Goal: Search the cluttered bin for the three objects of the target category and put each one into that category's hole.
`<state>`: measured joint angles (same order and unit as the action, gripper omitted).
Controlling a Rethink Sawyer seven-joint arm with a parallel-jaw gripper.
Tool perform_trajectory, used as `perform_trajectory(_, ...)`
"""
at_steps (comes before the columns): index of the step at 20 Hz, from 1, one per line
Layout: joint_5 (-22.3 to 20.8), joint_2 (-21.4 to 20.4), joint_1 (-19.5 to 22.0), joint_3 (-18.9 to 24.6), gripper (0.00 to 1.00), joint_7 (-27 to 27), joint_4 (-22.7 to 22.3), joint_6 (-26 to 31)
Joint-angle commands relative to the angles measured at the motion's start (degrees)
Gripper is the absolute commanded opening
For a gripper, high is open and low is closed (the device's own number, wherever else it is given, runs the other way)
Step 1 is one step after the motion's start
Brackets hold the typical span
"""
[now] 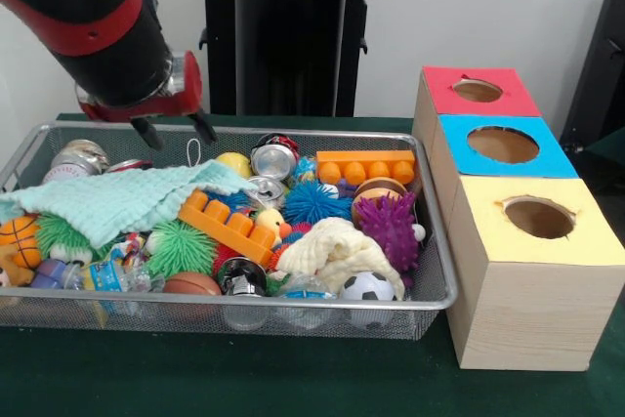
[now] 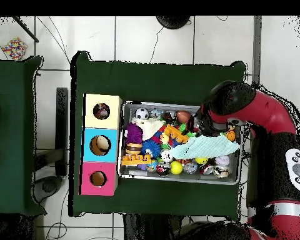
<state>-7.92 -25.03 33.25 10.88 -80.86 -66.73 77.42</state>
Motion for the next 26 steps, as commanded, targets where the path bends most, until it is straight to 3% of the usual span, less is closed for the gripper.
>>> perform_trajectory(1,6.13,3.02,0.84,7.62,1.0,-2.7,-12.89,-13.41)
perform_trajectory(4,7.12,3.99,1.95,9.32,1.0,0.88,-14.95,-17.27)
perform_trajectory(8,9.1,4.18,3.19,10.88,1.0,0.71,-17.62,-19.03)
perform_trajectory(13,12.59,4.16,3.07,10.38,1.0,-4.74,-18.81,-16.59)
perform_trajectory(18,15.53,3.49,1.33,6.58,1.0,-12.19,-20.15,-15.49)
perform_trajectory(26,16.76,1.18,-1.23,2.73,1.0,-15.9,-25.01,-20.03)
